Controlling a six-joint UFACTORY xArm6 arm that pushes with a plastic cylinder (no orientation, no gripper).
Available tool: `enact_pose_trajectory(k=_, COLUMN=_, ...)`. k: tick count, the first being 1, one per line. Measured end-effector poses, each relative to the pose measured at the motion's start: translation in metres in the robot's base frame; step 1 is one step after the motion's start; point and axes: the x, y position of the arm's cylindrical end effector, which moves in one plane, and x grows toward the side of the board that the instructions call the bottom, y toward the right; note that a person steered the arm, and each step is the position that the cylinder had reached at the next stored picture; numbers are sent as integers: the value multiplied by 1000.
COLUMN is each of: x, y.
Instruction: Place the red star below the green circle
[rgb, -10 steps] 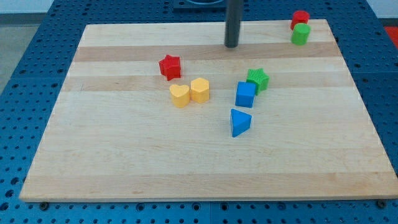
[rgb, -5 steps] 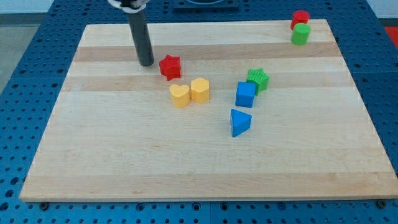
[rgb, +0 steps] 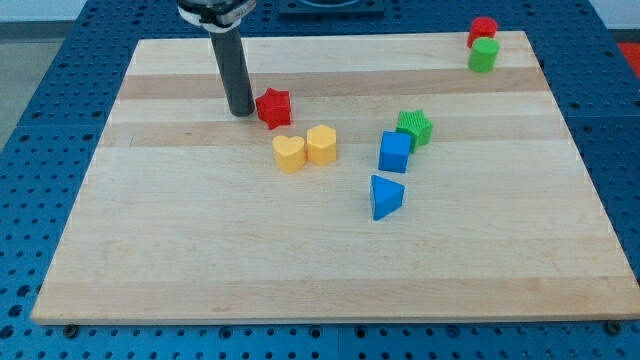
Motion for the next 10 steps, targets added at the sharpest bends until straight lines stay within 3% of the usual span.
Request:
enact_pose_trajectory(k=2, x=21, y=47)
enact_pose_trajectory(k=5, x=69, y=64)
enact_pose_trajectory(k=8, x=44, y=89)
enact_pose_trajectory(k=10, x=5, y=89)
